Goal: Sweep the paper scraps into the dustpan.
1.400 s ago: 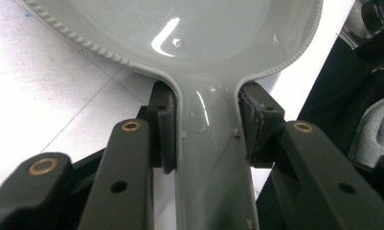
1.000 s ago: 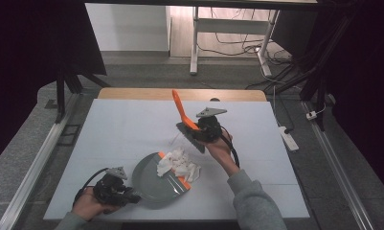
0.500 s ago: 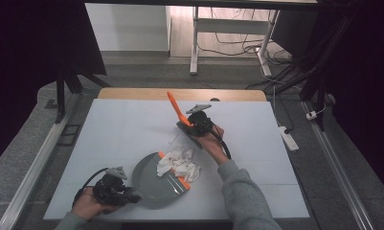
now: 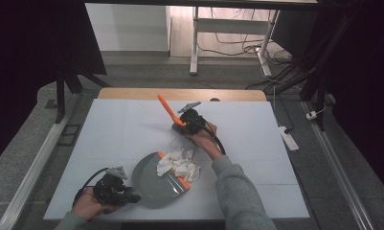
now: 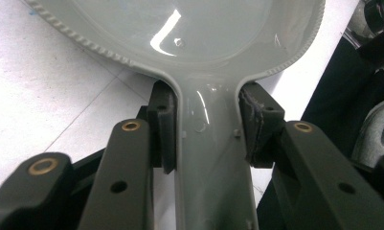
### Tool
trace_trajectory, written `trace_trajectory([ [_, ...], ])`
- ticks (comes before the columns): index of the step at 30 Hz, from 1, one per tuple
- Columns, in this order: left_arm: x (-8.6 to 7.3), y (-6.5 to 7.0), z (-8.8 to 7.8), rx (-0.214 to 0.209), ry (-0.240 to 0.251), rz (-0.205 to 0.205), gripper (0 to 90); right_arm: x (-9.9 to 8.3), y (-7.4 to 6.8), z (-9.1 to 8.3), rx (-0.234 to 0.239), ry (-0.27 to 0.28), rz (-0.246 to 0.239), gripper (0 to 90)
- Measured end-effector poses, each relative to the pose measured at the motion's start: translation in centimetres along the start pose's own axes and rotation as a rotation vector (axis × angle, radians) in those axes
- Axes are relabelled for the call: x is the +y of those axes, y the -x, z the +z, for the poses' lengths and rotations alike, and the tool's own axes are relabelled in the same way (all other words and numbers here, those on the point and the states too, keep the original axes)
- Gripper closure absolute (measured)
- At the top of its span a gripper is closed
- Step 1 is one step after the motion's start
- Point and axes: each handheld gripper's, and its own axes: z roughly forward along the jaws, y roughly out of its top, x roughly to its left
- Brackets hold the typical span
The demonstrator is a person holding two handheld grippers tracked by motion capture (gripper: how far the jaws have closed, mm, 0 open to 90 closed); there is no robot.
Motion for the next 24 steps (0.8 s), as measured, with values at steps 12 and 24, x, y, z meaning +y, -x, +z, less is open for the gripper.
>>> trace_trajectory([
  [12, 0.0, -0.1, 0.0, -0.004, -0.003, -0.003, 61.9, -1.9, -2.6, -2.2, 0.119, 0.011, -0.075, 70.2],
  [24, 0.0, -0.1, 0.1, -0.003, -0.004, -0.006, 61.9, -3.8, -5.3, -4.4, 0.266, 0.023, -0.131, 70.2],
])
